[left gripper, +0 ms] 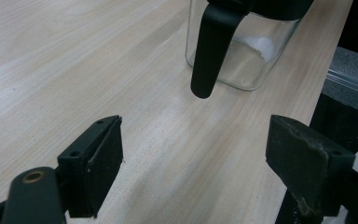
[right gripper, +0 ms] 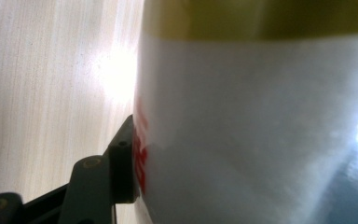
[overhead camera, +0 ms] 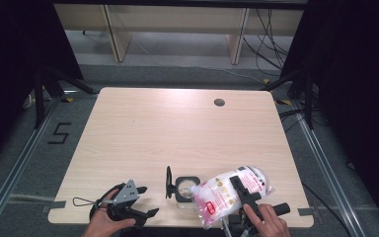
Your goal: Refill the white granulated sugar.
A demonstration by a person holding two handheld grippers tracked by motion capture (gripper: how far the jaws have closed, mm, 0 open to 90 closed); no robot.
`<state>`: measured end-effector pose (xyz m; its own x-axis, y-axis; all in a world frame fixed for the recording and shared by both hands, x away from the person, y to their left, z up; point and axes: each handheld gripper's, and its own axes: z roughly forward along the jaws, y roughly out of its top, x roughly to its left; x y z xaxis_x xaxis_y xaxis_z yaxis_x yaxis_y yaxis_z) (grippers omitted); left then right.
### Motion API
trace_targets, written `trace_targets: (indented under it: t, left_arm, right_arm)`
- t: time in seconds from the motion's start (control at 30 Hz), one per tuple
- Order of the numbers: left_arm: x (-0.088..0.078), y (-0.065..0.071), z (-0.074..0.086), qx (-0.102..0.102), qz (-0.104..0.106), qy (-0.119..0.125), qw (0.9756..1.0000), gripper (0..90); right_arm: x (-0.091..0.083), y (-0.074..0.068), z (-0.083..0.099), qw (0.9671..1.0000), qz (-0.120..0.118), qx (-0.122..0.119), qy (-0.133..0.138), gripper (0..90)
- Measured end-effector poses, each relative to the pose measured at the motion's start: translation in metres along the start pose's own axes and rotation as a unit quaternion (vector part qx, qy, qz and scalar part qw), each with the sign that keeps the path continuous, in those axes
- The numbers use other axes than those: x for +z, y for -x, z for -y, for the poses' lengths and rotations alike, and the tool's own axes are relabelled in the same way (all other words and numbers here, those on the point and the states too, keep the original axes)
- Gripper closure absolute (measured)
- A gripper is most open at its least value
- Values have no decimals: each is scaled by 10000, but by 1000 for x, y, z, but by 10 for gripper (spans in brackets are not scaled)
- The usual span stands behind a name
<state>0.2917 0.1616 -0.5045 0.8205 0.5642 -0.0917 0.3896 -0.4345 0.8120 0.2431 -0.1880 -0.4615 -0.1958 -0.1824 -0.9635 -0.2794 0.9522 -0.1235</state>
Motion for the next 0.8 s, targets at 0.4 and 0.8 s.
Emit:
trace_targets:
  t: [0.4, 0.8]
  left_arm:
    - [0, 0, 0, 14, 7, 1, 10000, 184]
    - [0, -1, 0, 24, 0, -7, 10000, 184]
  right_arm:
    - [0, -5, 1, 9996, -54, 275, -22, 428]
    - [2, -6, 3, 9996, 68, 252, 68, 429]
